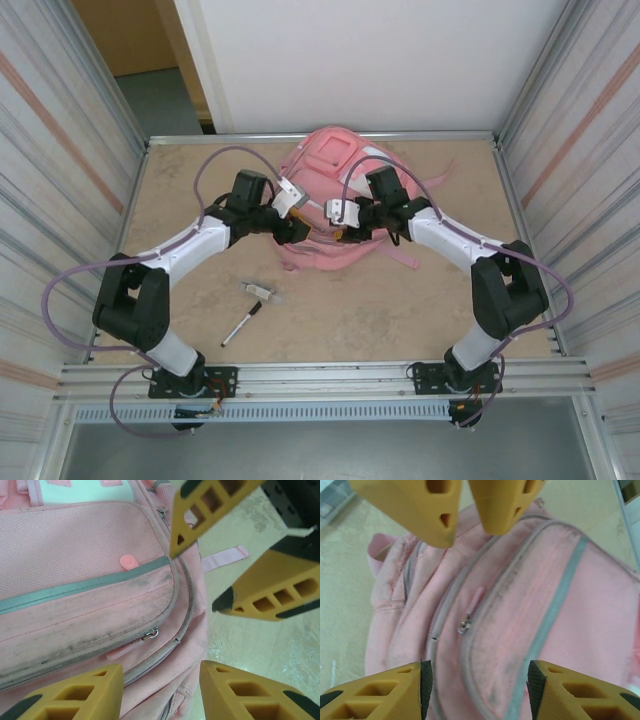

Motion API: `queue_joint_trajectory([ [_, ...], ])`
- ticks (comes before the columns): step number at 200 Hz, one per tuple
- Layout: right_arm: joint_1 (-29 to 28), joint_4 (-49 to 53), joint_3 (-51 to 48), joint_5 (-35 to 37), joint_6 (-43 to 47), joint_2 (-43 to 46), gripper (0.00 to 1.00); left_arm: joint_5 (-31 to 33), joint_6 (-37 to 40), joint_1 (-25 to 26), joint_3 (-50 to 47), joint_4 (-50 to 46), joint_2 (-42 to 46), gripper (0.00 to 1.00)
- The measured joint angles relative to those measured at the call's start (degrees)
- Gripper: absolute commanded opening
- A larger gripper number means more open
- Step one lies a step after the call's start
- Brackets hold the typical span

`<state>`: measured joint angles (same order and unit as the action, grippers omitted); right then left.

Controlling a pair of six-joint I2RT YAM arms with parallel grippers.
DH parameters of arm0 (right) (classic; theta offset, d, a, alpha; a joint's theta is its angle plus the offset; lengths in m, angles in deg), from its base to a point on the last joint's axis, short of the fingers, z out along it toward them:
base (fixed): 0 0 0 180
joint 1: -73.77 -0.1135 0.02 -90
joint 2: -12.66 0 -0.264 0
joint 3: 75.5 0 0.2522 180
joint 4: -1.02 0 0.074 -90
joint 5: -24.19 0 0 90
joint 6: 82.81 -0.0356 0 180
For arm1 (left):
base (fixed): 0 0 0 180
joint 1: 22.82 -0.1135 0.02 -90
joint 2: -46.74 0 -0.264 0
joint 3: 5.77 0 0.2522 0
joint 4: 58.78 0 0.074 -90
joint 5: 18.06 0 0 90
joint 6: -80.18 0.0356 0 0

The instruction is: Pack books, pencil case, and school supplies into a backpack

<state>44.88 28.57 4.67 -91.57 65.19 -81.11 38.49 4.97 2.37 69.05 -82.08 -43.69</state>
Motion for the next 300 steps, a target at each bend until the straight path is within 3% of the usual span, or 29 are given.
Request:
queue_joint_trajectory([
  [63,-1.5,0.0,2.9,6.1,5.4,-7.9,0.53,0.0,0.5,-0.1,-1.6,1.4,0.0,0.44],
  [103,-2.3,-2.0,2.9,8.2,5.8,-9.6,0.14,0.1,0.9,-0.1,-1.9,1.9,0.0,0.44],
  [127,-2.1,-3.3,2.8,6.9,4.3,-8.5,0.01,0.2,1.8,-0.1,-2.0,1.7,0.0,0.45],
  [229,2.5,-4.1,1.1,-3.9,0.9,-4.3,0.00,-0.7,10.1,-0.1,-0.2,3.4,-3.7,0.47],
  [300,2.6,-1.6,0.4,-5.3,0.5,-1.1,0.00,-2.6,17.3,2.3,-3.7,13.6,-5.2,0.32],
])
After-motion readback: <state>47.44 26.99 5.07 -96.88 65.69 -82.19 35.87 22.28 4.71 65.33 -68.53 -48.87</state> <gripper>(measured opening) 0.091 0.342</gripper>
